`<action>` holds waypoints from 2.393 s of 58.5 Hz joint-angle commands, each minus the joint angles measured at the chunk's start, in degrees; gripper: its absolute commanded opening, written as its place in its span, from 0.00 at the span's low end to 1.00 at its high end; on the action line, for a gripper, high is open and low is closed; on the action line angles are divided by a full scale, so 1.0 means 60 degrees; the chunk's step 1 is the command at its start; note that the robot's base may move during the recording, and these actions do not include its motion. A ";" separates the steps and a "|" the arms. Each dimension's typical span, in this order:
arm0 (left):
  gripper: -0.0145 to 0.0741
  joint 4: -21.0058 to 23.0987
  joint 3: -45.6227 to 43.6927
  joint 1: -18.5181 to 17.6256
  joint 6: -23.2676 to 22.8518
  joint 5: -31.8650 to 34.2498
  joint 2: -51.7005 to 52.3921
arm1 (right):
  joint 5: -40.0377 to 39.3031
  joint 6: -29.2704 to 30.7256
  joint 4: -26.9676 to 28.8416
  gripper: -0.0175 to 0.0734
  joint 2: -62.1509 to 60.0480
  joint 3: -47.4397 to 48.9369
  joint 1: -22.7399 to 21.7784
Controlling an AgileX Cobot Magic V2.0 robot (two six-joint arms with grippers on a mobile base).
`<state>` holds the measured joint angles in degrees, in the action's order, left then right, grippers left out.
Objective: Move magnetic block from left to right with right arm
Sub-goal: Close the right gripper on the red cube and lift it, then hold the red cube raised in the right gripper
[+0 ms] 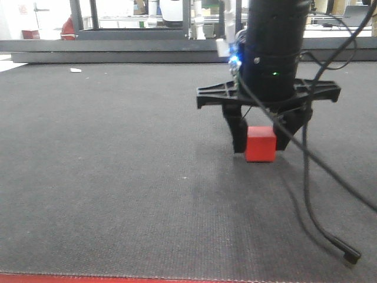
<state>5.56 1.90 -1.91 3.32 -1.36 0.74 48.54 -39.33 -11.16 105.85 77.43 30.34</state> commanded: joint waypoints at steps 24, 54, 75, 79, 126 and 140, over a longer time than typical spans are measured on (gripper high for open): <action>0.02 0.0044 0.0076 -0.0066 -0.0056 0.0771 0.0120 | -0.1425 0.4419 0.0979 0.44 -0.4182 -0.2083 -0.2815; 0.02 0.0044 0.0076 -0.0066 -0.0056 0.0771 0.0120 | -0.2804 0.5902 0.1662 0.44 -0.9584 -0.6938 -0.4053; 0.02 0.0044 0.0076 -0.0066 -0.0056 0.0771 0.0120 | -0.2400 0.5902 0.1654 0.44 -1.3924 -0.7521 -0.4053; 0.02 0.0044 0.0076 -0.0066 -0.0056 0.0771 0.0120 | -0.2400 0.5902 0.1654 0.44 -1.4547 -0.7521 -0.4053; 0.02 0.0044 0.0076 -0.0066 -0.0056 0.0771 0.0120 | -0.2422 0.5902 0.1654 0.44 -1.5788 -0.7521 -0.4053; 0.02 0.0044 0.0076 -0.0066 -0.0056 0.0771 0.0120 | -0.2422 0.5902 0.1654 0.44 -1.5788 -0.7521 -0.4053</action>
<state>5.56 1.90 -1.91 3.32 -1.36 0.74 38.54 -4.25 -1.24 10.48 30.81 6.19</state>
